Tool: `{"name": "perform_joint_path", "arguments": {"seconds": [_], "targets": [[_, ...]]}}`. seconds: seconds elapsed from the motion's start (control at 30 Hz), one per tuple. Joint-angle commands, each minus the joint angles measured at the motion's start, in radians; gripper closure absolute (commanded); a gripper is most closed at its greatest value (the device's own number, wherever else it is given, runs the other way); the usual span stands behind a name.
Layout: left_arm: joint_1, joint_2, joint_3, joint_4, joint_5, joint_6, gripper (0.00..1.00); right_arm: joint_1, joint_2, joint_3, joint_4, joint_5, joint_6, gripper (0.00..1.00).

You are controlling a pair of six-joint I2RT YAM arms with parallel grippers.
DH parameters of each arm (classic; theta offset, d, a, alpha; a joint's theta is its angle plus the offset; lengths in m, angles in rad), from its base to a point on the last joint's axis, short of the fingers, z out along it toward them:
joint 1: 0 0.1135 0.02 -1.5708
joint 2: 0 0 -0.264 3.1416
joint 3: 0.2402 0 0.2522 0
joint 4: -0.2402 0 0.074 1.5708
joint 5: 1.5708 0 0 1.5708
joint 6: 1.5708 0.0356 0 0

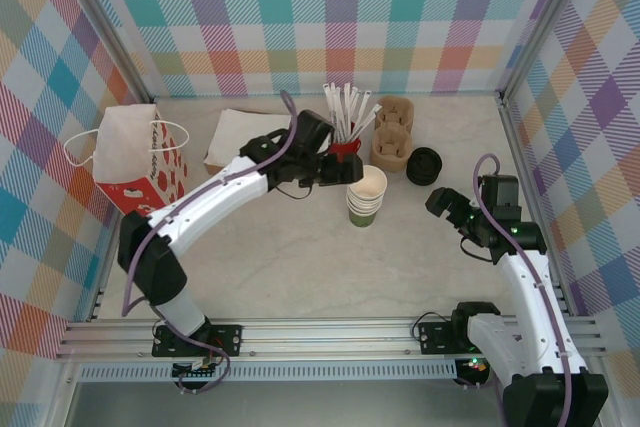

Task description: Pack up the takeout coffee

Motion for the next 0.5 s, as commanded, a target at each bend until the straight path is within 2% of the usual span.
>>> {"name": "perform_joint_path", "arguments": {"seconds": [0.0, 0.47], "targets": [[-0.031, 0.057, 0.080, -0.103, -0.037, 0.037, 0.12, -0.003, -0.001, 0.026, -0.019, 0.005, 0.012, 0.00], [-0.038, 0.229, 0.245, -0.236, -0.119, 0.105, 0.48, -0.003, 0.035, 0.026, 0.004, 0.015, 0.019, 0.00]]}}
